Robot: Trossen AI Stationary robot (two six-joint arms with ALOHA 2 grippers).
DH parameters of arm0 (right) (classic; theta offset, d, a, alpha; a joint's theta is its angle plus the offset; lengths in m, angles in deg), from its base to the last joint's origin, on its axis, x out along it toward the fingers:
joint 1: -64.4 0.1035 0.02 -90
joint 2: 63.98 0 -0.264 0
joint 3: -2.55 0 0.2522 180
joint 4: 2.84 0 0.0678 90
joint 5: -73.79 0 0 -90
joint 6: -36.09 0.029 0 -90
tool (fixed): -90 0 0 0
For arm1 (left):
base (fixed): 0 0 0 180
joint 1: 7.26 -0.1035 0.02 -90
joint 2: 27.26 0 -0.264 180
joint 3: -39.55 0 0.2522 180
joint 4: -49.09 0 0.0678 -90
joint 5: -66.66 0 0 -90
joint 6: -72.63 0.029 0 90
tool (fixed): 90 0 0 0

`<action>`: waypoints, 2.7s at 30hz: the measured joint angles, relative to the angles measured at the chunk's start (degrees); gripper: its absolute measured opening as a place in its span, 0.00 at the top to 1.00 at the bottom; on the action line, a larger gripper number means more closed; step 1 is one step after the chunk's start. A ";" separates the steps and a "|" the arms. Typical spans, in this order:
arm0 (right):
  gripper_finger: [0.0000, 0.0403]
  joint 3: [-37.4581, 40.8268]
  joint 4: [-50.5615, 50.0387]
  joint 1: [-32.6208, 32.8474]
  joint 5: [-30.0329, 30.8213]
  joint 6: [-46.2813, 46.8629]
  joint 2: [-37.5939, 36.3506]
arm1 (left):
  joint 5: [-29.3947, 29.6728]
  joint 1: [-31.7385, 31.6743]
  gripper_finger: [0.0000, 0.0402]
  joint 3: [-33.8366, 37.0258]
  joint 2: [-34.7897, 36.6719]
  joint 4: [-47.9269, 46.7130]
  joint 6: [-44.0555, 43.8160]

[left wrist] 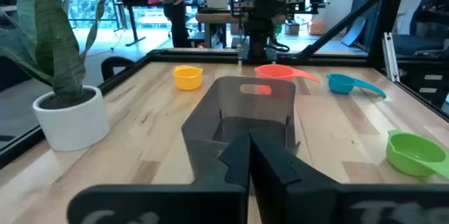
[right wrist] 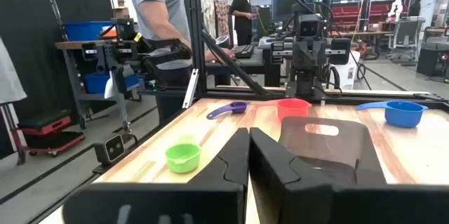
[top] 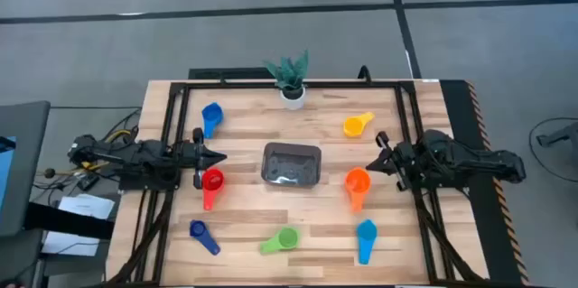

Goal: Nest measuring cups in basket

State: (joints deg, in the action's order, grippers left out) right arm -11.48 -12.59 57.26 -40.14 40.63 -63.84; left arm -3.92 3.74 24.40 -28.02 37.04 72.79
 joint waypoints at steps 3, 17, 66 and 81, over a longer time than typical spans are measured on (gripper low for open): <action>0.91 0.00 -0.01 -0.01 -0.02 0.02 0.02 | 0.01 0.00 1.00 0.01 0.01 0.02 0.00; 0.91 -0.02 0.00 0.00 -0.02 0.00 0.02 | 0.01 -0.01 1.00 0.01 0.01 0.01 0.00; 0.91 -0.02 0.00 -0.02 -0.01 0.01 0.00 | 9.46 -0.32 1.00 0.08 0.00 0.74 38.38; 0.91 -0.02 0.76 -0.07 0.05 -6.33 0.02 | 6.91 -0.79 1.00 0.11 -1.03 0.67 6.37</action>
State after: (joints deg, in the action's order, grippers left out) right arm -11.50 -11.84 57.20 -40.09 34.30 -63.82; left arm 2.99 2.94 24.51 -29.05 37.71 79.17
